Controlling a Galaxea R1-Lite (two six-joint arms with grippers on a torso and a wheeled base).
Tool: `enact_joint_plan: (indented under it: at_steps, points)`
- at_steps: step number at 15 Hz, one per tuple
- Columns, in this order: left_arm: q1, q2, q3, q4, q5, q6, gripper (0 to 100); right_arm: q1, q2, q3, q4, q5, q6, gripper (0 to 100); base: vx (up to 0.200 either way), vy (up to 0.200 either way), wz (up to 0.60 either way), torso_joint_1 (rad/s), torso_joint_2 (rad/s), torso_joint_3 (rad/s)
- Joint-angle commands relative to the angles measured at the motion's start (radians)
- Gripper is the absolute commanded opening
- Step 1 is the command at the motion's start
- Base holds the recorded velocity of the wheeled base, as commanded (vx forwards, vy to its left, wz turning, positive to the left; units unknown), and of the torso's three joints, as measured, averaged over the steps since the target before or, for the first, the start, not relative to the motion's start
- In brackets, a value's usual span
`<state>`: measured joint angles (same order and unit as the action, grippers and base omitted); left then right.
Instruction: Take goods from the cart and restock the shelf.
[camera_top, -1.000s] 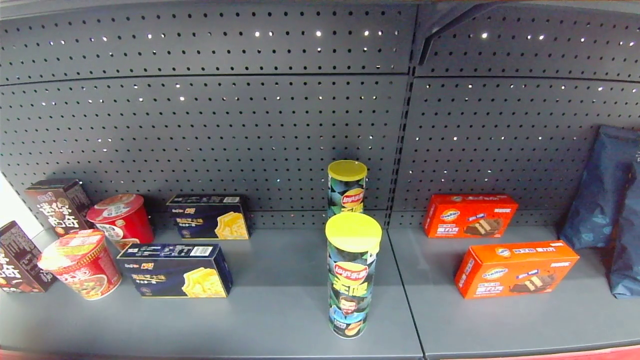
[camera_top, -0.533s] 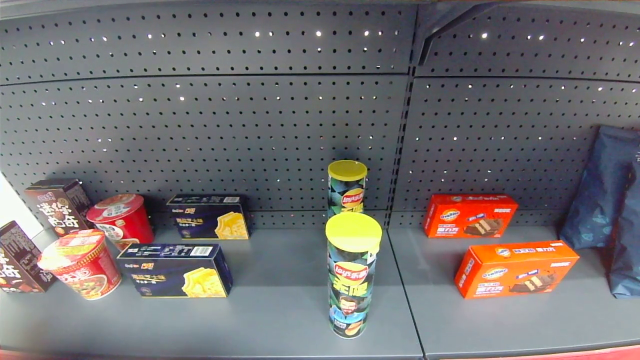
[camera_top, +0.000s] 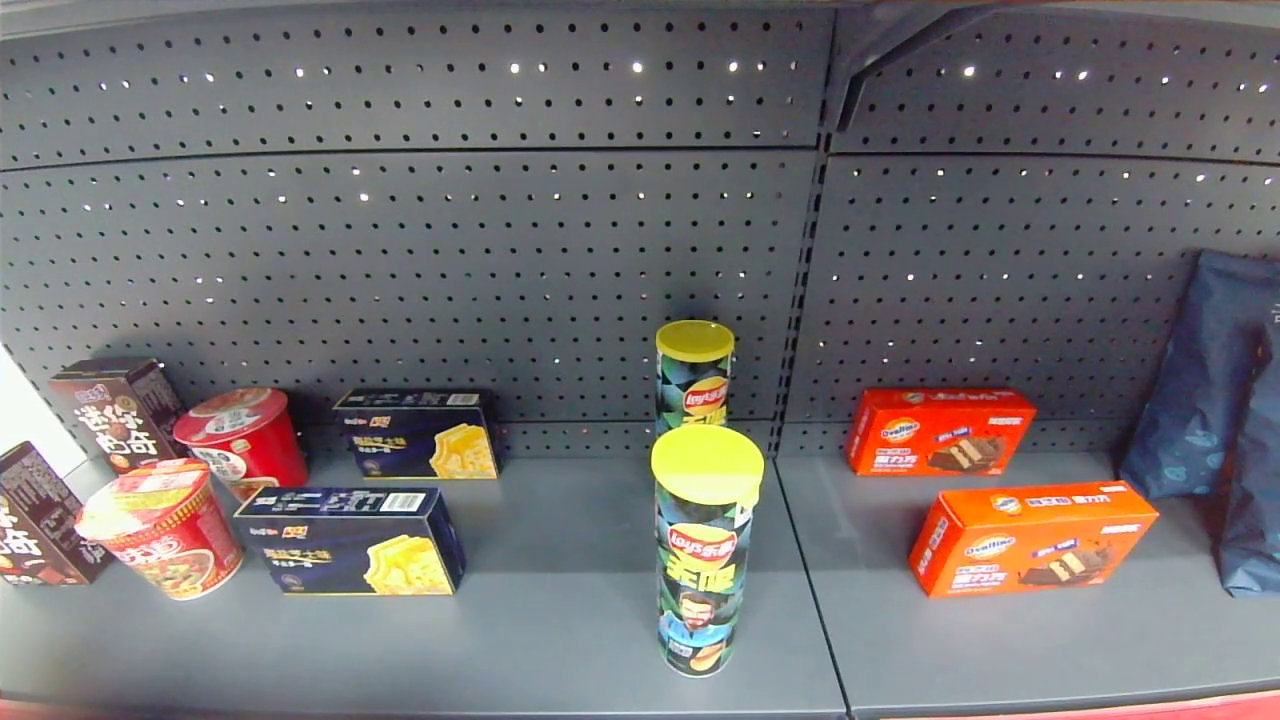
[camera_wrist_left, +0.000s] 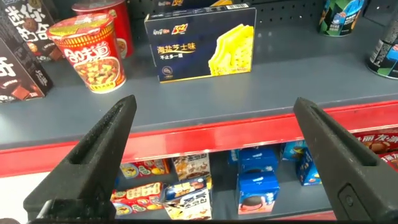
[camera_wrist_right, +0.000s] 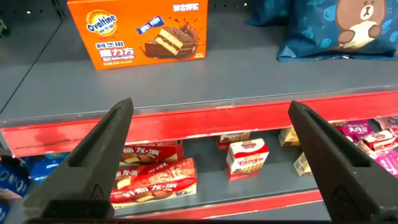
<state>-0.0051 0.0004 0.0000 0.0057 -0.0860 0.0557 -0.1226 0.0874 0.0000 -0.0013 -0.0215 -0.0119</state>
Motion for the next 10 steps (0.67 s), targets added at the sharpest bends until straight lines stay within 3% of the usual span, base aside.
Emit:
enact_joint_plan:
  at_steps: [1, 2, 10]
  points:
    - [0.001, 0.000, 0.000, 0.000, 0.000, 0.001, 100, 0.000, 0.005, 0.000, 0.000, 0.000, 0.000, 100, 0.000, 0.000, 0.00, 0.000, 0.00, 0.000]
    - [0.001, 0.000, 0.000, 0.000, -0.001, 0.006, 100, 0.000, 0.005, 0.000, 0.000, 0.000, 0.000, 100, -0.200, 0.000, 0.00, -0.002, 0.00, 0.002]
    - [0.001, 0.000, 0.000, 0.000, 0.000, -0.002, 100, 0.000, 0.005, 0.000, 0.000, 0.002, -0.002, 100, 0.000, 0.000, 0.00, 0.000, 0.00, 0.000]
